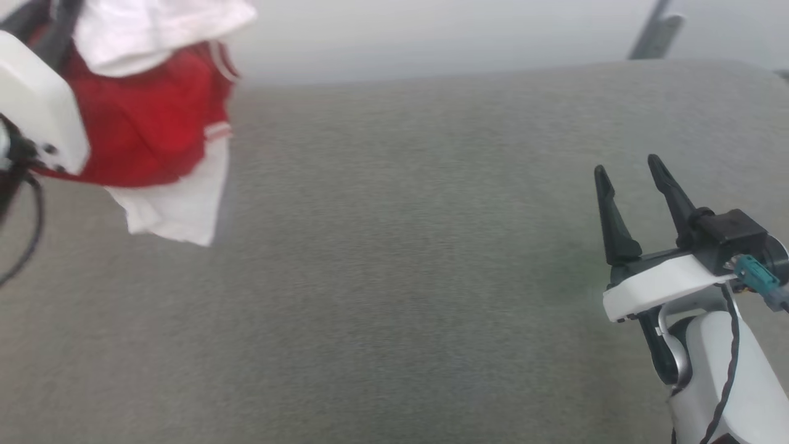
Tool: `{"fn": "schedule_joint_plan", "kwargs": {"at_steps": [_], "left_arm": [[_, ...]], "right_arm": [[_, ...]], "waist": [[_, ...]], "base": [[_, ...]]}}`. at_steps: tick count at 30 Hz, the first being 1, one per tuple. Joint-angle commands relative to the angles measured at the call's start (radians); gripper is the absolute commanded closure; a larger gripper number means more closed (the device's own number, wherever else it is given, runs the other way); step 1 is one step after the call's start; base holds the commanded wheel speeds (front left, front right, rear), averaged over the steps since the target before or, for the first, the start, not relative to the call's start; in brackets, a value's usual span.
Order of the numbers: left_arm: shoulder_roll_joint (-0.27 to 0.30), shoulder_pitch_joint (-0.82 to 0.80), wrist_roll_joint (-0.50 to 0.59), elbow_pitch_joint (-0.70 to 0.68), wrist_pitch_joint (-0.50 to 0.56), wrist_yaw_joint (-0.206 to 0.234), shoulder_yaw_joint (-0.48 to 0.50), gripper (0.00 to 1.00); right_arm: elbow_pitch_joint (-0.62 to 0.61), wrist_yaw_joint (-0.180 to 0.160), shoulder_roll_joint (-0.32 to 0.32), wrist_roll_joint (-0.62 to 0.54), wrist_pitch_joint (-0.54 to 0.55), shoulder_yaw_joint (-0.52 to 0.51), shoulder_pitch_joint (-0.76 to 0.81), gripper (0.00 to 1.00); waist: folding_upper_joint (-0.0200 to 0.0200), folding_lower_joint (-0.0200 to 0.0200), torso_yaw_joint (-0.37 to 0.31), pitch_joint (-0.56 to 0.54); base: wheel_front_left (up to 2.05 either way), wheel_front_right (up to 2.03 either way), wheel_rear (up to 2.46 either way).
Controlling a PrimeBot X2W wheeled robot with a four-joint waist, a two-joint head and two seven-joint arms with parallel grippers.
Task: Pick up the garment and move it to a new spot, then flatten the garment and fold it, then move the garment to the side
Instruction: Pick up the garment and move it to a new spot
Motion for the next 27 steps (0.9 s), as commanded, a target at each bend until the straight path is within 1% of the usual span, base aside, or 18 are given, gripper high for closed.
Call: {"fn": "schedule_joint_plan", "kwargs": {"at_steps": [1,4,6,9,12,14,19,25,27], "left_arm": [[-0.007,0.024,-0.004,-0.034,0.014,0.018,-0.007,1.0],[-0.017,0.055,-0.01,-0.083,0.05,0.048,-0.027,1.0],[-0.027,0.078,-0.012,-0.111,0.068,0.06,-0.044,1.0],[-0.069,0.122,-0.013,-0.135,0.096,0.088,-0.092,1.0],[-0.109,0.15,-0.016,-0.123,0.112,0.095,-0.138,1.0],[-0.12,0.158,-0.013,-0.114,0.115,0.094,-0.154,1.0],[-0.183,0.206,-0.033,-0.03,0.135,0.088,-0.219,1.0],[-0.245,0.238,-0.041,0.096,0.126,0.063,-0.278,1.0],[-0.275,0.246,-0.055,0.142,0.125,0.057,-0.291,1.0]], "right_arm": [[-0.002,0.0,0.003,0.008,-0.009,-0.007,0.011,0.0],[-0.004,0.0,0.012,0.007,-0.012,-0.017,0.02,0.0],[-0.003,0.0,0.017,0.007,-0.015,-0.023,0.027,0.0],[0.004,0.0,0.03,0.006,-0.021,-0.025,0.032,0.0],[0.012,0.0,0.036,0.006,-0.027,-0.025,0.032,0.0],[0.015,0.0,0.039,0.008,-0.029,-0.024,0.031,0.0],[0.036,0.0,0.05,0.019,-0.037,-0.015,0.024,0.0],[0.055,0.0,0.057,0.022,-0.042,-0.005,0.014,0.0],[0.059,0.0,0.059,0.02,-0.044,-0.002,0.011,0.0]], "waist": [[0.0,0.0,-0.049,0.007],[0.0,0.0,-0.085,0.014],[0.0,0.0,-0.104,0.018],[0.0,0.0,-0.134,0.026],[0.0,0.0,-0.15,0.032],[0.0,0.0,-0.154,0.034],[0.0,0.0,-0.171,0.042],[0.0,0.0,-0.185,0.059],[0.0,0.0,-0.189,0.063]], "base": [[0.0,0.0,0.0],[0.0,0.0,0.0],[0.0,0.0,0.0],[0.0,0.0,0.0],[0.0,0.0,0.0],[0.0,0.0,0.0],[0.0,0.0,0.0],[0.0,0.0,0.0],[0.0,0.0,0.0]]}}
